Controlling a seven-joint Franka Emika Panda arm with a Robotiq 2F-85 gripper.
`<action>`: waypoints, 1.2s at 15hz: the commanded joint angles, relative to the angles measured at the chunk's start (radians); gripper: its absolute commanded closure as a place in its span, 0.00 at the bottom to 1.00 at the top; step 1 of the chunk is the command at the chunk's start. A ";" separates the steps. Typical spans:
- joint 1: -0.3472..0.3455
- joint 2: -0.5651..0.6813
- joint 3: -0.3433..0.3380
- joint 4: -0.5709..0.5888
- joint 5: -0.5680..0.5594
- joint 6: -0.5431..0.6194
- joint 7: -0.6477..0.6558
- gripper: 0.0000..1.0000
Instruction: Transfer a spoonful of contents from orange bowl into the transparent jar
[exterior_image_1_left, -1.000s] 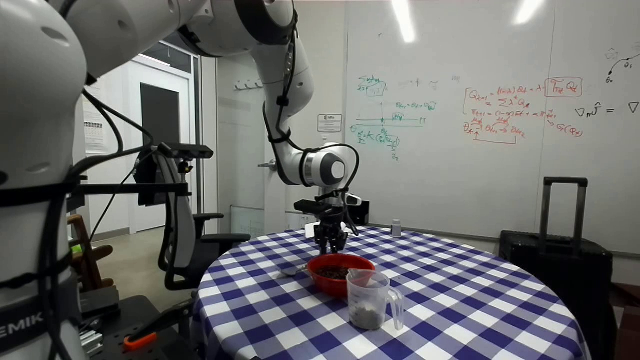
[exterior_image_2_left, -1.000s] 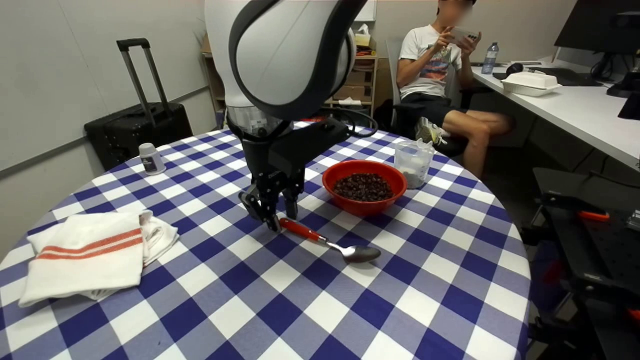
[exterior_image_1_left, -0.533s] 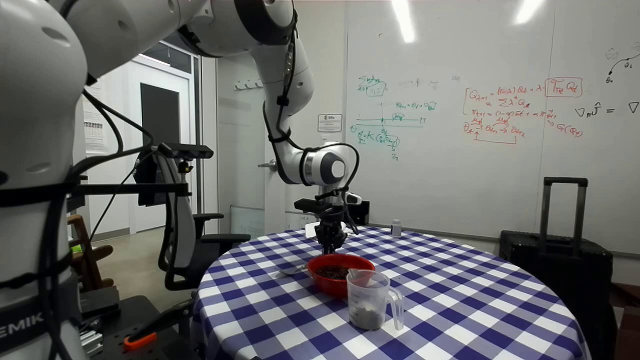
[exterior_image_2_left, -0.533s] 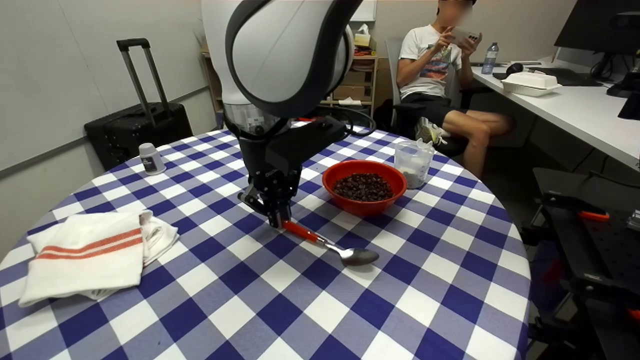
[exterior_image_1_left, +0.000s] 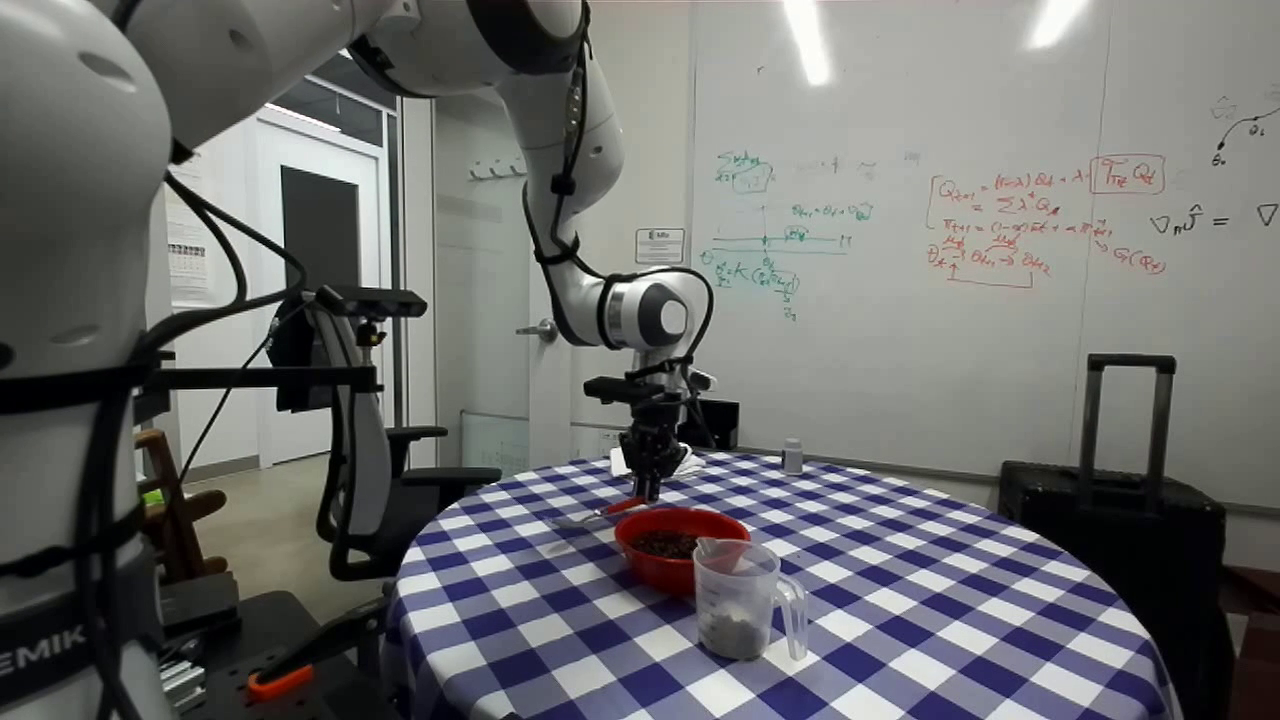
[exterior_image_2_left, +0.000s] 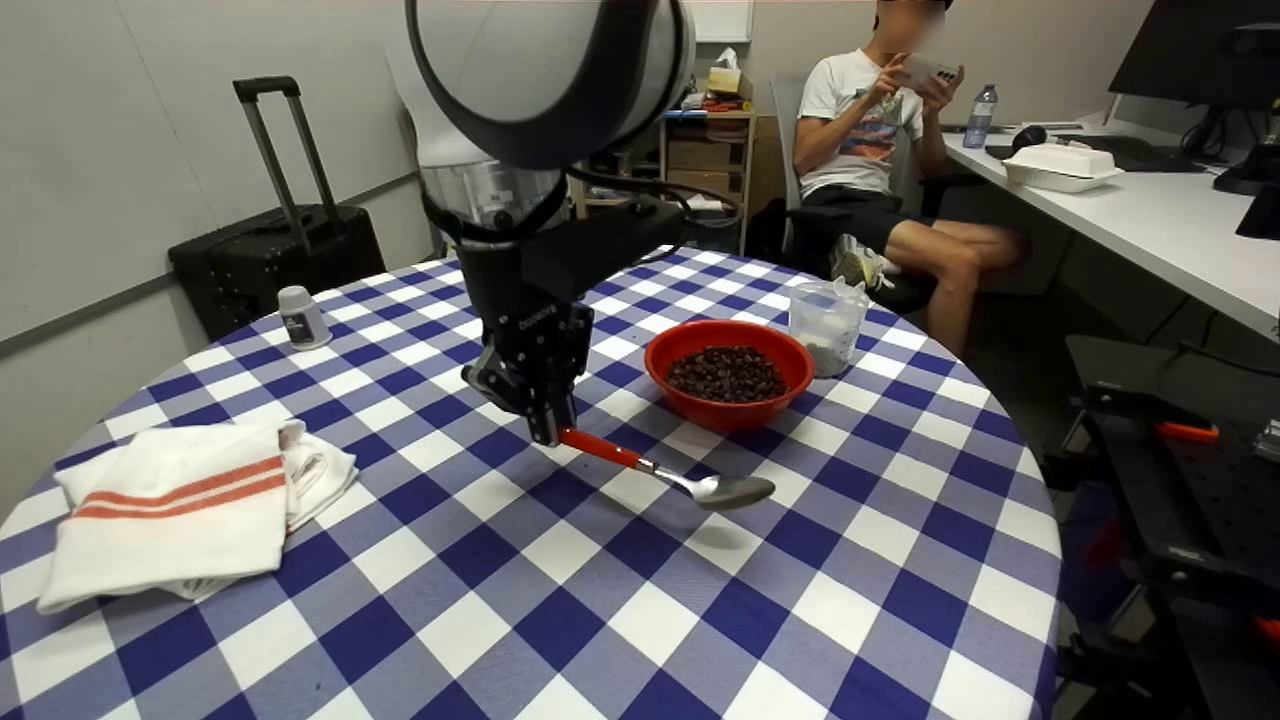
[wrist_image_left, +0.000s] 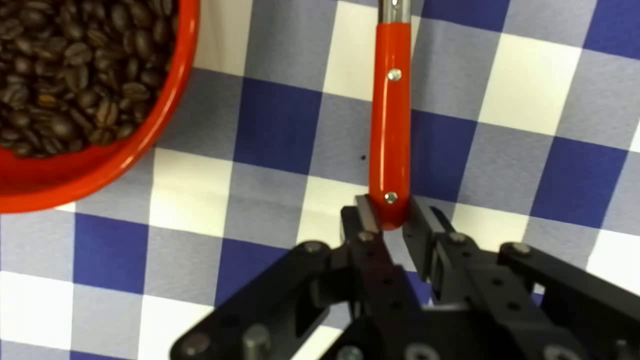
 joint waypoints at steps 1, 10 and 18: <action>-0.024 -0.046 0.025 0.029 0.036 -0.090 -0.081 0.95; -0.023 -0.153 -0.052 -0.012 -0.016 0.078 -0.039 0.95; 0.048 -0.299 -0.207 -0.209 -0.209 0.258 0.149 0.95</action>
